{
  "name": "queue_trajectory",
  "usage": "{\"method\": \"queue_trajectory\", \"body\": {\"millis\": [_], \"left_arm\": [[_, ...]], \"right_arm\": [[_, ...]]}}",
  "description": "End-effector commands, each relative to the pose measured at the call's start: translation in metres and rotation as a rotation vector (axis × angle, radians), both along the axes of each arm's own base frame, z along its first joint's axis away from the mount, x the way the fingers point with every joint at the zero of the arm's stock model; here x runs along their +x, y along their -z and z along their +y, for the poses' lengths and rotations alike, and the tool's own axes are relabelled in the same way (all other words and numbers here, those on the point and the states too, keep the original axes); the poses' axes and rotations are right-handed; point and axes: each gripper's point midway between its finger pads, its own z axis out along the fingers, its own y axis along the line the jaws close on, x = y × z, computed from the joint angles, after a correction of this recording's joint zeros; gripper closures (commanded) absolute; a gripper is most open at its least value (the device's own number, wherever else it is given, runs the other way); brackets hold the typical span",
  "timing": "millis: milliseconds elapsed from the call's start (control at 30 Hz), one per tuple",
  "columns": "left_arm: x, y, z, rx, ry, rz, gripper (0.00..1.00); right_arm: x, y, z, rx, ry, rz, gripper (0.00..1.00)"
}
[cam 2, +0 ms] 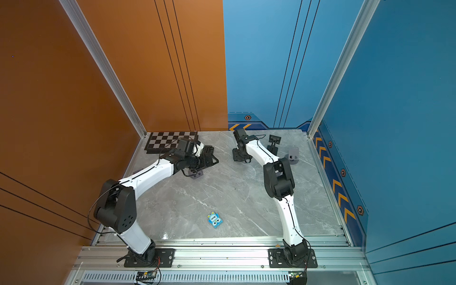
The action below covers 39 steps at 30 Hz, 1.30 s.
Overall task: Open the phone stand
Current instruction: Pick up the phone stand at the center of the board.
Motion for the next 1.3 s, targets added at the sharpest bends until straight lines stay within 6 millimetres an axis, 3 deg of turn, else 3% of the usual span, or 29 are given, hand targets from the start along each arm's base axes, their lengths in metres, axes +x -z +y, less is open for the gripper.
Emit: {"method": "queue_trajectory", "body": {"millis": [0,200,367,533,1033,1267], "left_arm": [[-0.008,-0.007,0.005,0.024,0.011,-0.035,0.02],[-0.016,-0.009,0.008,0.028,0.013,-0.043,0.02],[-0.019,-0.009,0.009,0.026,0.012,-0.041,0.02],[-0.021,-0.008,0.006,0.024,0.017,-0.035,0.02],[-0.023,-0.009,0.006,0.024,0.016,-0.039,0.02],[-0.024,-0.008,0.007,0.026,0.014,-0.037,0.02]], "right_arm": [[-0.027,-0.002,-0.004,-0.002,0.003,0.058,0.58],[-0.054,0.024,-0.004,-0.027,-0.011,0.15,0.57],[-0.059,0.034,-0.004,-0.045,-0.024,0.176,0.57],[-0.069,0.051,-0.006,-0.075,-0.039,0.236,0.49],[-0.079,0.077,-0.01,-0.181,-0.09,0.29,0.47],[-0.082,0.084,-0.012,-0.194,-0.087,0.306,0.39]]}}
